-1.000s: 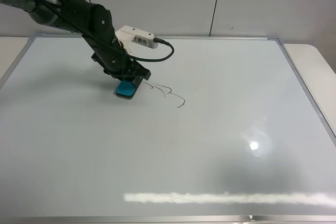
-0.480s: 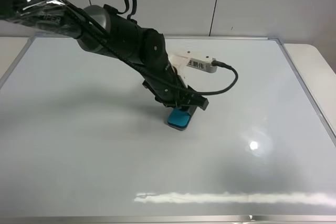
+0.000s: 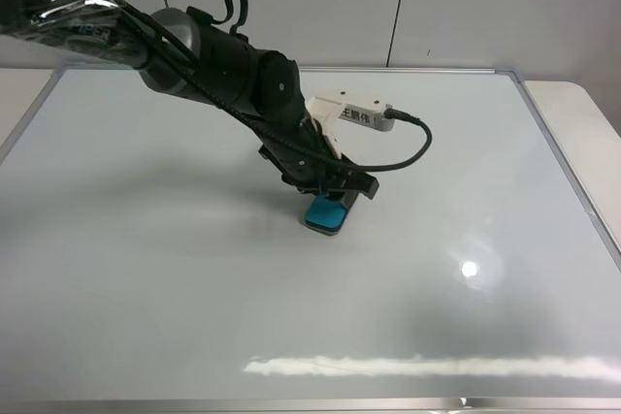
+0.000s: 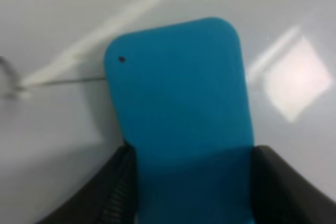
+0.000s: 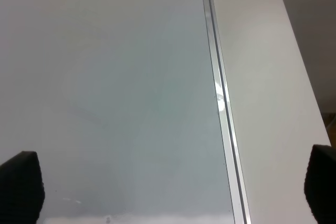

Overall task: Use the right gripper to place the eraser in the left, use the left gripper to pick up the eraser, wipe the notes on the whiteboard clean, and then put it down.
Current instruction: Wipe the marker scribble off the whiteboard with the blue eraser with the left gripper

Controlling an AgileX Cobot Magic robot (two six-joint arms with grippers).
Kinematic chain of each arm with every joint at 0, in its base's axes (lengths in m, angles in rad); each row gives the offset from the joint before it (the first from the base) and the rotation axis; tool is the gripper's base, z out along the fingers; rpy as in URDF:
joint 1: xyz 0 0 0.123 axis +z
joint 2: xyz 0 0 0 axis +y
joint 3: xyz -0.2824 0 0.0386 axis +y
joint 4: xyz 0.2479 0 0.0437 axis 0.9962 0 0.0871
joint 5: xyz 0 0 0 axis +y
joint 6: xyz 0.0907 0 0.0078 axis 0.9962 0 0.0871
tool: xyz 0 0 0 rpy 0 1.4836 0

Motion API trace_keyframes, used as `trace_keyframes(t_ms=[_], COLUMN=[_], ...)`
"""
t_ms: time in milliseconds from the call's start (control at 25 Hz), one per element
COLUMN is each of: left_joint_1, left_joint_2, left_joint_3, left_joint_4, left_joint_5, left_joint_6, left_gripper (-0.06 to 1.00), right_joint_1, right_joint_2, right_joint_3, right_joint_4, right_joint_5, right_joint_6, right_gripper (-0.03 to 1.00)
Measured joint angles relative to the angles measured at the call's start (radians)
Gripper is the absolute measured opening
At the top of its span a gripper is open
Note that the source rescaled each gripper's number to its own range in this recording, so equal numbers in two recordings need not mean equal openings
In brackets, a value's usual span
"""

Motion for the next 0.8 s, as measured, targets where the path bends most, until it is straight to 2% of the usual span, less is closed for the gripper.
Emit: trace_keyframes(t_ms=[200,440,640,800], left_joint_1=[0.121,0.252,0.262,0.215], left_joint_2=[0.019,0.025,0.025,0.026], left_joint_3=[-0.01,-0.017,-0.018,-0.018], left_joint_4=[0.092,0.141,0.144,0.152], left_joint_5=[-0.035,-0.054,-0.052,-0.071], left_joint_6=[-0.001,-0.003,-0.005,-0.005], left_gripper=[0.03,0.03,0.03,0.03], right_joint_1=[0.0,0.0,0.0,0.0], right_joint_2=[0.0,0.0,0.0,0.0], right_joint_3=[0.0,0.0,0.0,0.0], right_joint_4=[0.0,0.0,0.0,0.0], right_joint_5=[0.0,0.0,0.0,0.0], right_joint_6=[0.0,0.0,0.0,0.0], right_gripper=[1.0,1.0,1.0,1.0])
